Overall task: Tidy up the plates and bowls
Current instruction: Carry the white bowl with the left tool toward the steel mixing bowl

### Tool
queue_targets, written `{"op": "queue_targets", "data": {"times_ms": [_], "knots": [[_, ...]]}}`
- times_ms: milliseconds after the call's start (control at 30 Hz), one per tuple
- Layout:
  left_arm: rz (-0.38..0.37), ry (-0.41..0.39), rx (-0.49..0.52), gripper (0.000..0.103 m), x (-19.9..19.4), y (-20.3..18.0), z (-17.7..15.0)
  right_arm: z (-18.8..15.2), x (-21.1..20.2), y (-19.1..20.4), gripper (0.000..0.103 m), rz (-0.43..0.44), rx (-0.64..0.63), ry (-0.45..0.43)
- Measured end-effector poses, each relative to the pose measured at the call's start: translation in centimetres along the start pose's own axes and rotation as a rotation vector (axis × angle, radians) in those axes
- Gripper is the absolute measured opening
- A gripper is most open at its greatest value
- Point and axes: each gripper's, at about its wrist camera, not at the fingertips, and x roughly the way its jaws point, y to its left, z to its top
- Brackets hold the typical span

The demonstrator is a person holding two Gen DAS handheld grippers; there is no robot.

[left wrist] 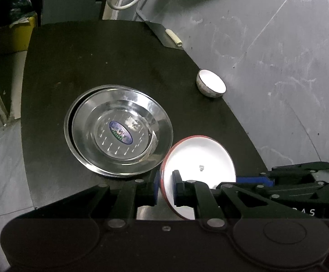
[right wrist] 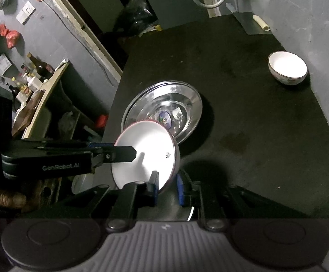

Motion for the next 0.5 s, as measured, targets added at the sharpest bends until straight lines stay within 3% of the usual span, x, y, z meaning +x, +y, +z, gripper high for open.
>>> {"op": "queue_targets", "data": {"times_ms": [500], "knots": [[-0.008, 0.108, 0.004, 0.016, 0.9, 0.9, -1.5, -0.6, 1.7, 0.0, 0.021, 0.006, 0.020, 0.101]]}}
